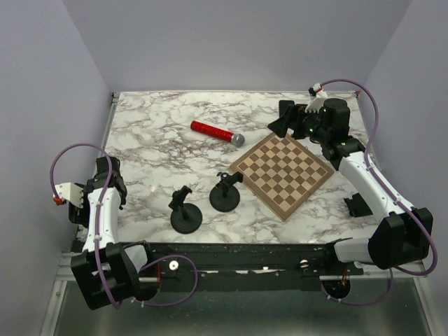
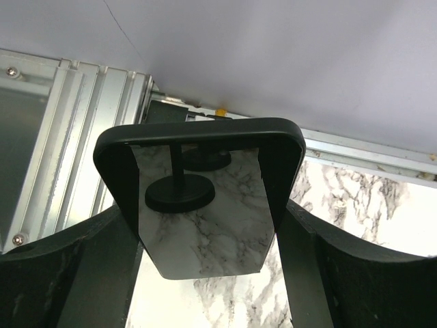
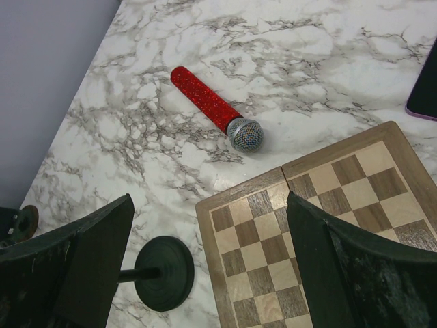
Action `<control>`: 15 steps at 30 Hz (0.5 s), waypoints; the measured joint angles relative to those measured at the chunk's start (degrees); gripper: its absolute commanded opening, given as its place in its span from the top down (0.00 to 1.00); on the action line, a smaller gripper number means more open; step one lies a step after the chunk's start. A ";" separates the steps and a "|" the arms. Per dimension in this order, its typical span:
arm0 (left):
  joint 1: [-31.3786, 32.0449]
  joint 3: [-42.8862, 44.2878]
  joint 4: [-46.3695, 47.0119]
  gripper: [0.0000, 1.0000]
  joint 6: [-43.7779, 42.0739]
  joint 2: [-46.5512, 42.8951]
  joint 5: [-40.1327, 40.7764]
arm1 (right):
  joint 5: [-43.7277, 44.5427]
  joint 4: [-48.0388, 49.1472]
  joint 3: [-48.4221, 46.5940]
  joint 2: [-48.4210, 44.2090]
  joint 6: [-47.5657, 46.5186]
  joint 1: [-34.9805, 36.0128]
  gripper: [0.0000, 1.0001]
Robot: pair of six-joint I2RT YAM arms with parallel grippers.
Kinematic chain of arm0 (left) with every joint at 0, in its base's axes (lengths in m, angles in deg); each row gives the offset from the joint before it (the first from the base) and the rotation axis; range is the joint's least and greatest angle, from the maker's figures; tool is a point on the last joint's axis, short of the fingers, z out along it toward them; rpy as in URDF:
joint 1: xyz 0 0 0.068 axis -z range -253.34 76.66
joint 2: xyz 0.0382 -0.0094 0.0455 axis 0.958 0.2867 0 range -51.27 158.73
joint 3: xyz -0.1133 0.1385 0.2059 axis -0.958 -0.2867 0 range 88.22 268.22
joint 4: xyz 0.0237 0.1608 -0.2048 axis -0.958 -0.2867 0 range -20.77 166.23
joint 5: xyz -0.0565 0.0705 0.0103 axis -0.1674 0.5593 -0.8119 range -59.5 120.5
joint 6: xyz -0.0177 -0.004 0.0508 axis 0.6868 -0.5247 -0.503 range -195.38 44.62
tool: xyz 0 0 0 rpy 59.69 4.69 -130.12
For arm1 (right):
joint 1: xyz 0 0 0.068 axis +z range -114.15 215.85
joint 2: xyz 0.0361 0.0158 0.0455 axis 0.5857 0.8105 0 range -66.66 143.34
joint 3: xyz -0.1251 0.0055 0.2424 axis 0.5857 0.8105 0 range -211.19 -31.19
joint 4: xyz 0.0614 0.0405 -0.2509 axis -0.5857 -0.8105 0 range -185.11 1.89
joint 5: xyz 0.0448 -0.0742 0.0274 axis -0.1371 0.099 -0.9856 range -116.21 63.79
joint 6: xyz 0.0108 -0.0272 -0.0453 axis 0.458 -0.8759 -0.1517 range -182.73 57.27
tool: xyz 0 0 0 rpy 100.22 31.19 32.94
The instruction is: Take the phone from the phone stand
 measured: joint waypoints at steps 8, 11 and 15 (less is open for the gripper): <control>0.28 1.55 -0.15 0.60 -1.57 -1.22 0.46 | 0.00 0.00 0.00 0.00 -0.02 0.00 0.00; 0.81 2.29 -0.39 0.65 -2.58 -1.27 0.46 | 0.00 -0.02 0.00 0.00 -0.02 0.00 0.00; 1.81 4.79 -0.46 0.86 -5.09 -1.90 0.44 | 0.02 0.00 0.00 0.00 -0.02 0.00 0.00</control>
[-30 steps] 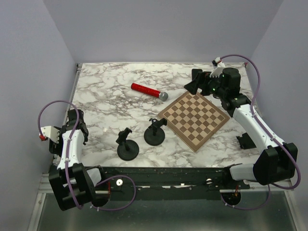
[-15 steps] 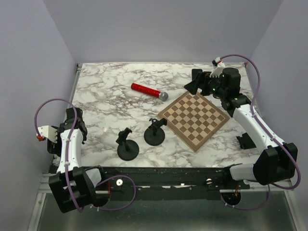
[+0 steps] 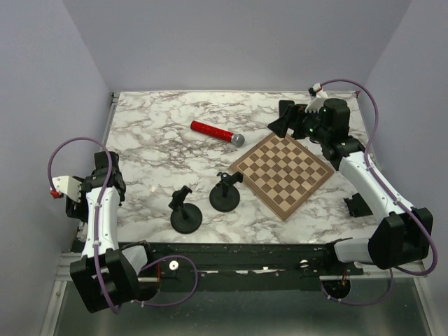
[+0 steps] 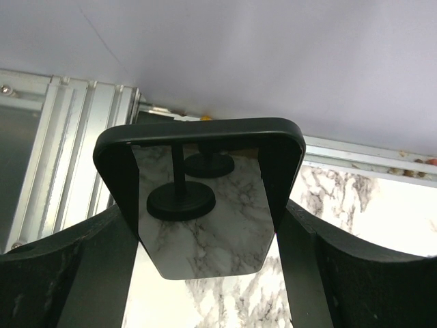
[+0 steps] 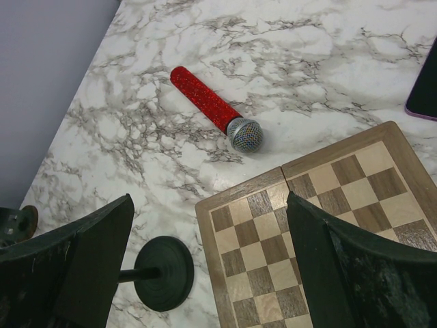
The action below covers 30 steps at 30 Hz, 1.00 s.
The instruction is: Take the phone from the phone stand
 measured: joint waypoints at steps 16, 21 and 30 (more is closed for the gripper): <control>10.23 6.08 33.92 1.00 -37.13 -13.70 -25.35 | 4.37 -1.31 -0.68 0.55 -0.11 0.00 0.00; 11.61 7.48 45.68 1.00 -43.71 -11.54 -45.62 | 4.50 -2.56 -2.60 2.75 0.79 0.00 0.00; 13.81 12.31 60.85 1.00 -44.78 -2.80 -75.41 | 3.39 -6.05 -7.89 7.34 3.61 2.86 0.05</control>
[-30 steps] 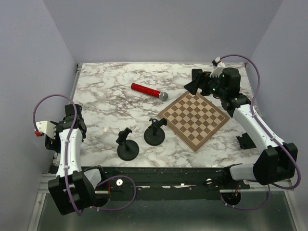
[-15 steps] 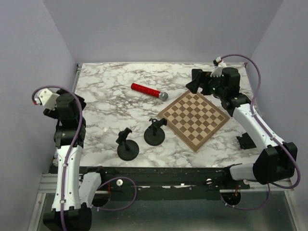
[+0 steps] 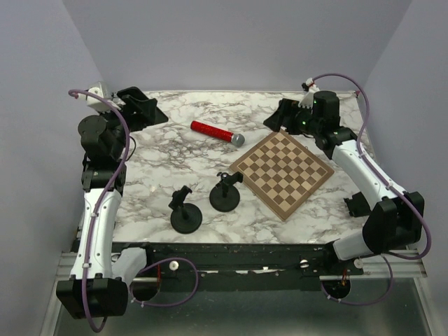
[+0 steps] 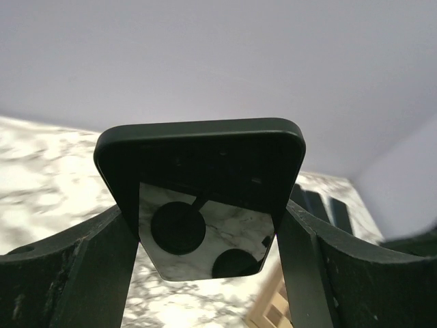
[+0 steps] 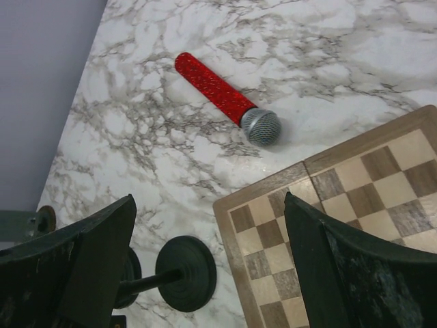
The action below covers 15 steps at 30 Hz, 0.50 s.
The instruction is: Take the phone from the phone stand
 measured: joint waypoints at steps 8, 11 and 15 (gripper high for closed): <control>2.23 -2.75 5.92 1.00 0.44 1.03 -10.93 | -1.81 0.46 -3.72 0.70 1.70 6.95 0.07; 2.23 -2.78 6.03 1.00 2.43 1.46 -12.00 | -2.14 1.25 -3.74 0.70 1.79 9.29 0.08; 2.23 -2.75 5.25 1.00 5.88 2.69 -12.07 | -2.12 3.41 -3.87 0.76 1.11 13.11 0.15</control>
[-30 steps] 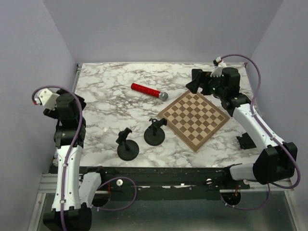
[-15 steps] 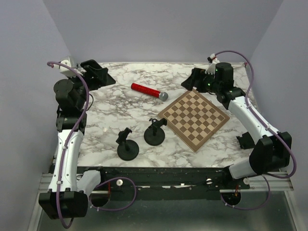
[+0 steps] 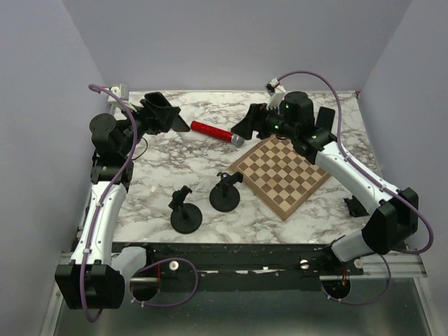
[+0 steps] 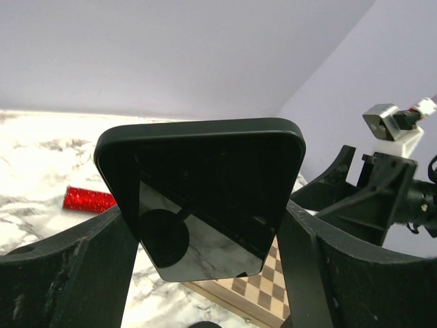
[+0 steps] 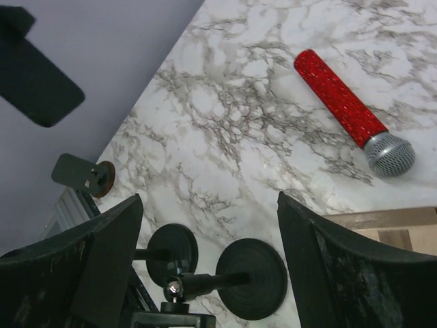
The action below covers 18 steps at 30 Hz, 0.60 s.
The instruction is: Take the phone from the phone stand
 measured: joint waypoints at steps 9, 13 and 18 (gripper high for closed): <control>0.00 0.00 -4.20 1.00 6.69 3.63 0.83 | 0.92 8.90 -1.27 1.70 0.37 9.79 0.26; 0.00 -0.02 -5.92 1.00 8.39 4.81 1.11 | 2.14 11.47 -4.57 5.07 0.35 13.35 0.32; 0.00 -0.02 -6.93 1.00 9.18 5.46 1.14 | 4.90 11.82 -11.17 11.41 -0.11 17.05 0.36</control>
